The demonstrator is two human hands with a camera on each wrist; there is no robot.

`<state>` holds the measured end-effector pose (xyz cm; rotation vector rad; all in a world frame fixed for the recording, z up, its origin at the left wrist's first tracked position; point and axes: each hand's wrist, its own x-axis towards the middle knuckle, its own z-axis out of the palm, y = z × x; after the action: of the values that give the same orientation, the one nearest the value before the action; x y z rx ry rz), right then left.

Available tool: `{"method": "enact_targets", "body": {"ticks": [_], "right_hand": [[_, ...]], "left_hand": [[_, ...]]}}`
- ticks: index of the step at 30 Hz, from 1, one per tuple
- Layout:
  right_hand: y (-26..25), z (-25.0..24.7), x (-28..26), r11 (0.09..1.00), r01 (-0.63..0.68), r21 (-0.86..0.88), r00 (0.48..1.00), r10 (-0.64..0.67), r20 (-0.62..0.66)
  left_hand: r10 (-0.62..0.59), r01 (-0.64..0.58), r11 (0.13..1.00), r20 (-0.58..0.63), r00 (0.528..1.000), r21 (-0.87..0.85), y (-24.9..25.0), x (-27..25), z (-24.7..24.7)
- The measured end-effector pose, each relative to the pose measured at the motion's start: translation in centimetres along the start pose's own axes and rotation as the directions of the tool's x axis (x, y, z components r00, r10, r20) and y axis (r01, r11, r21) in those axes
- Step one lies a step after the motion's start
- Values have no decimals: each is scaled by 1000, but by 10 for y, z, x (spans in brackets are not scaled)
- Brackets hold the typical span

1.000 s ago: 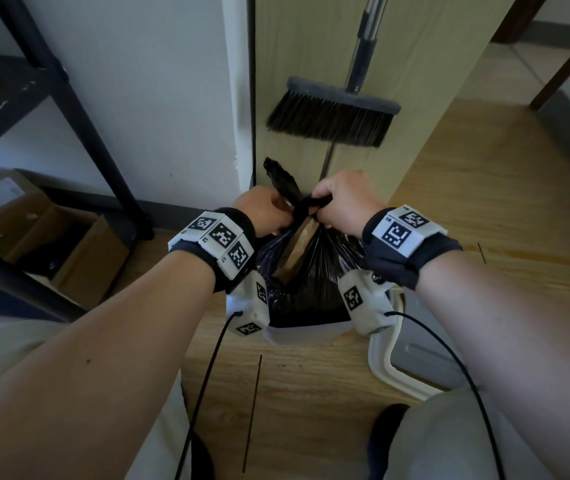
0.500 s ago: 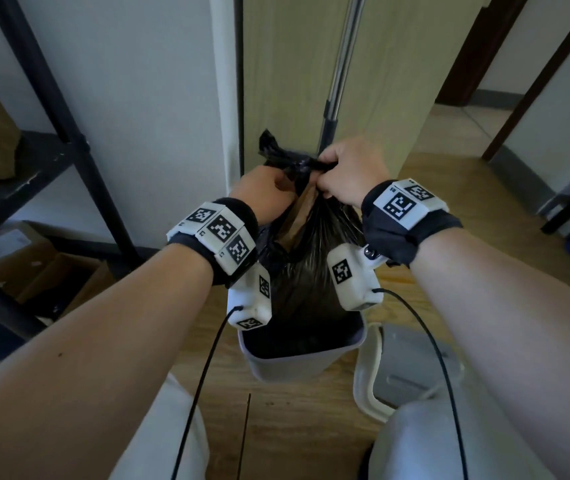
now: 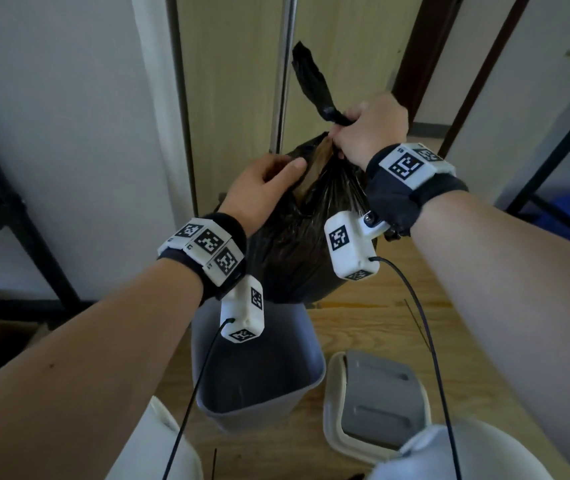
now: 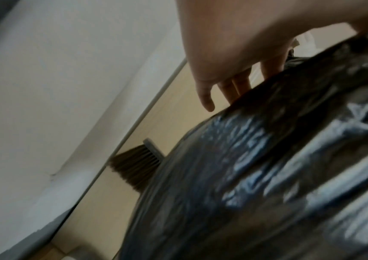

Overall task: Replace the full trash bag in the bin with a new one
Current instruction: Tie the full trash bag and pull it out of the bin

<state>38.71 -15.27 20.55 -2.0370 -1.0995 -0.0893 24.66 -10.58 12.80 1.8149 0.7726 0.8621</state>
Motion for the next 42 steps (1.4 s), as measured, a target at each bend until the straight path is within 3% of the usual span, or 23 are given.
{"method": "enact_targets", "body": {"ticks": [3,7,12,18,27,30,33,35,38,42], "right_hand": [[12,1,18,999,-52,2,998,52,-32],[34,13,45,996,-88,14,994,89,-61],[74,45,72,990,-137,-32,990,138,22],[150,105,80,964,-251,-94,951,263,165],[244,181,65,905,-392,-166,823,425,377],[267,203,50,906,-353,-234,761,424,492],[285,216,33,912,-231,-340,674,402,620],[294,219,24,907,-175,-382,634,401,661],[303,219,20,905,-147,-399,649,393,651],[302,211,26,903,-119,-412,684,375,625]], "left_hand": [[-9,5,999,70,997,49,-13,18,16],[1,-7,979,32,999,205,-34,60,36],[18,-51,948,107,994,314,-72,100,67],[-168,71,910,206,964,409,-147,125,111],[-414,152,803,357,837,576,-227,138,156],[-459,102,763,424,781,638,-241,135,166],[-471,-5,724,499,727,690,-253,132,172],[-522,-12,696,516,679,718,-258,130,173],[-563,-1,683,527,637,731,-260,129,175],[-559,16,687,513,651,727,-257,128,177]]}}
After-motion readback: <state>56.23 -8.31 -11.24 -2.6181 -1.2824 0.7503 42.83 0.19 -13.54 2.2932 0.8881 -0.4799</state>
